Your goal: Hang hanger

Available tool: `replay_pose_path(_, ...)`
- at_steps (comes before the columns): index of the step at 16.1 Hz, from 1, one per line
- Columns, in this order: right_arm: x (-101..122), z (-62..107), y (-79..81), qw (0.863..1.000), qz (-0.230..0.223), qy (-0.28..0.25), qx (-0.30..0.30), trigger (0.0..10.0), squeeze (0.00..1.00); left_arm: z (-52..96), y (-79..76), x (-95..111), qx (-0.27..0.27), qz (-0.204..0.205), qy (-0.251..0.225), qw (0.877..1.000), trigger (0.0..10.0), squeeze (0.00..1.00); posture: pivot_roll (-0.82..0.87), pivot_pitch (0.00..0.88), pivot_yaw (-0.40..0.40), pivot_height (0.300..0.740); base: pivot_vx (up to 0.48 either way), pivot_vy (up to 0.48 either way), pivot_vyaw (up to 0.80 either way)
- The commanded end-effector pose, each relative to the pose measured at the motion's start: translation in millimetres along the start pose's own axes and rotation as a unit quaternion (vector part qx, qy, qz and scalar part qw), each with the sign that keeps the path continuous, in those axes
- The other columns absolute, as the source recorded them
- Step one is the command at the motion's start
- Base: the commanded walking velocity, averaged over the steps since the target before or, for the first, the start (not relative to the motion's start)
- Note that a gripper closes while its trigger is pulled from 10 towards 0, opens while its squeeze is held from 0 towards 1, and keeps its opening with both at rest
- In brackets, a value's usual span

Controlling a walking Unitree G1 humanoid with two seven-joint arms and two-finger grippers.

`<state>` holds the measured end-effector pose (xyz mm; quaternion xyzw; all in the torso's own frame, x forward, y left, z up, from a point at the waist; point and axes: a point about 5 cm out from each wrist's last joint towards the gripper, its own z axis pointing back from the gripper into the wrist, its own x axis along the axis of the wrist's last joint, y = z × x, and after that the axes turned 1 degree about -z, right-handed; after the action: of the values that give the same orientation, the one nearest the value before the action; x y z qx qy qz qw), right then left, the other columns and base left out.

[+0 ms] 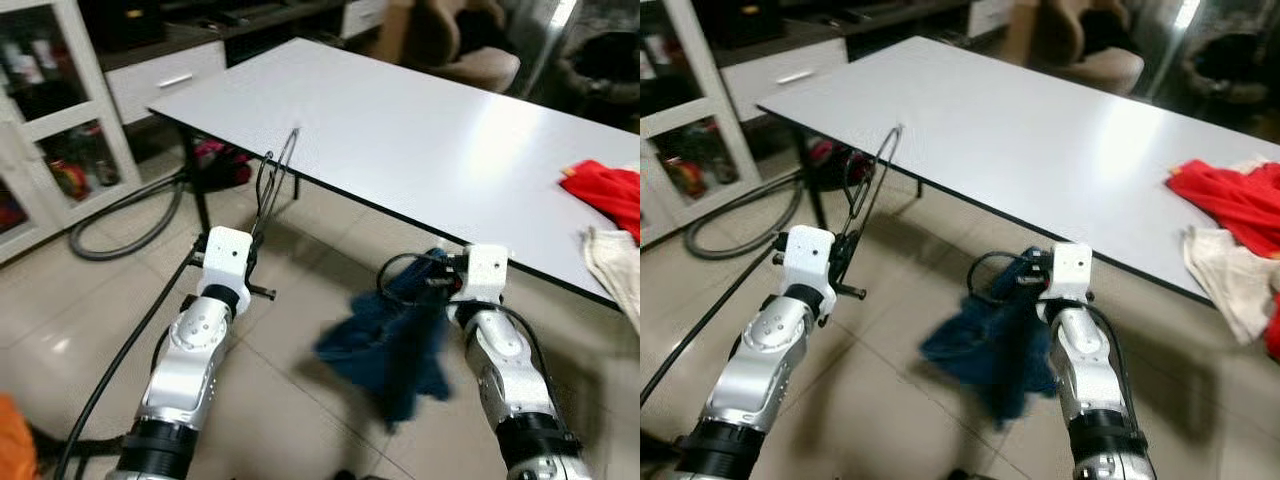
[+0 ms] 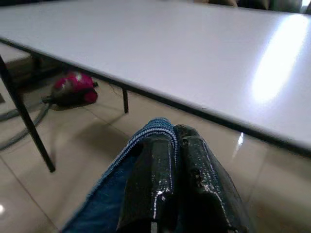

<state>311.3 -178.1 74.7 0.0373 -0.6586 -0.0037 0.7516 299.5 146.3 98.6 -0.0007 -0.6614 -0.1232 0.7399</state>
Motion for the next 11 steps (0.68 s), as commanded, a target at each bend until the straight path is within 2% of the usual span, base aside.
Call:
replay_pose_path(1, 36, -8.9, -5.4, 0.998, 0.019, -0.067, -0.003, 0.0, 0.0, -0.4, -0.6, 4, 0.002, -0.004, -0.01, 1.0, 10.0, 0.0, -0.02, 0.0, -0.055, 0.74, 0.0, 0.0, 0.0)
replay_pose_path(5, 105, -27.2, -28.9, 0.986, 0.036, -0.159, -0.036, 0.0, 0.0, -2.5, 1.8, 7, 0.01, -0.007, -0.02, 1.0, 10.0, 0.0, -0.02, 0.0, -0.055, 0.74, 0.0, 0.0, 0.0)
replay_pose_path(6, 126, -29.2, -32.8, 0.98, 0.044, -0.19, -0.043, 0.0, 0.0, -2.5, 3.0, 9, 0.012, -0.003, -0.027, 1.0, 10.0, 0.0, -0.01, 0.0, -0.054, 0.74, 0.428, 0.0, 0.0)
replay_pose_path(7, 154, -29.8, -34.6, 0.97, 0.058, -0.234, -0.045, 0.0, 0.0, -2.3, 4.1, 11, 0.014, -0.003, -0.03, 0.999, 10.0, 0.0, -0.01, 0.0, -0.052, 0.74, 0.458, 0.0, 0.0)
replay_pose_path(9, 195, -28.4, -34.0, 0.952, 0.078, -0.294, -0.041, 0.0, 0.0, -2.6, 5.0, 11, 0.016, -0.002, -0.032, 0.999, 10.0, 0.0, -0.02, 0.0, -0.048, 0.74, 0.459, 0.0, 0.0)
replay_pose_path(10, 227, -25.3, -31.7, 0.937, 0.09, -0.337, -0.031, 0.0, 0.0, -3.0, 4.9, 11, 0.017, -0.002, -0.033, 0.999, 10.0, 0.0, -0.02, 0.0, -0.047, 0.74, 0.458, 0.0, 0.0)
replay_pose_path(11, 235, -24.0, -31.1, 0.933, 0.091, -0.347, -0.028, 0.0, 0.0, -2.9, 4.7, 11, 0.017, -0.001, -0.033, 0.999, 10.0, 0.0, -0.02, 0.0, -0.047, 0.74, 0.458, 0.0, 0.0)
